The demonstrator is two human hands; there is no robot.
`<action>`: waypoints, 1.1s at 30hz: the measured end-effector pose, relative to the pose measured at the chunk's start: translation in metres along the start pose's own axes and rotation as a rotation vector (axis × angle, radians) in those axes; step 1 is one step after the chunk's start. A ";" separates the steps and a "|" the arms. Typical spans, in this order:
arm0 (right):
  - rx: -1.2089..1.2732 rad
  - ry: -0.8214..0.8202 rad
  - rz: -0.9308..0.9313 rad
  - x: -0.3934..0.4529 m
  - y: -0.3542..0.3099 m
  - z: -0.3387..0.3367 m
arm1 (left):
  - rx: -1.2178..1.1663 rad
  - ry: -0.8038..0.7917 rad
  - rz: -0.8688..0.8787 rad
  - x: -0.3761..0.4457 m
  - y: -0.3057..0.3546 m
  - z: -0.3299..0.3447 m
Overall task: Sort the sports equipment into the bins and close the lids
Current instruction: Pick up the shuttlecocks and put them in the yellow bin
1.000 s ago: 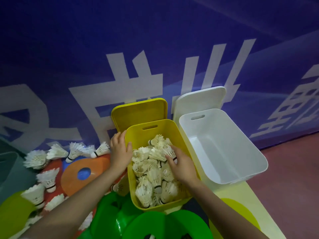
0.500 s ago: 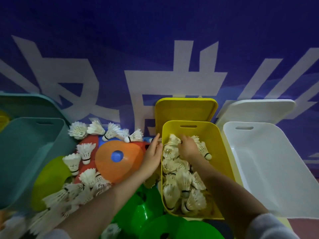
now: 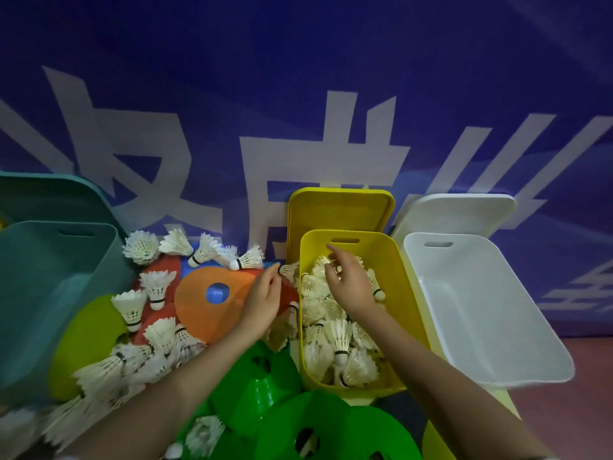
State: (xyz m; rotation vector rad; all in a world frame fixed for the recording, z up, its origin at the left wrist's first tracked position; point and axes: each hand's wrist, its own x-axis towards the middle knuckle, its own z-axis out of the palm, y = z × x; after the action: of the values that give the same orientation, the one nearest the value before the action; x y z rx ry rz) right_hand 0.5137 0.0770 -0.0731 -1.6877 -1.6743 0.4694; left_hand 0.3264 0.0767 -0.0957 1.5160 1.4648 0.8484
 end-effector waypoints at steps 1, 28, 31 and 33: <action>0.035 0.013 -0.016 -0.005 -0.012 0.000 | 0.037 0.006 0.014 -0.006 -0.006 -0.014; -0.755 -0.535 -0.135 0.084 -0.099 0.160 | 0.373 0.037 -0.222 0.051 -0.122 -0.212; -0.811 -0.575 -0.132 0.092 -0.095 0.169 | 0.402 0.065 -0.173 0.051 -0.128 -0.209; -0.828 -0.600 -0.138 0.097 -0.089 0.173 | 0.391 0.086 -0.133 0.049 -0.129 -0.209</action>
State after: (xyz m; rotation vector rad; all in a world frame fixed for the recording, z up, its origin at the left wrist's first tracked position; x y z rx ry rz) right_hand 0.3393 0.2022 -0.1094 -2.0930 -2.6621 0.2245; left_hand 0.0876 0.1437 -0.1293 1.6537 1.8535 0.5754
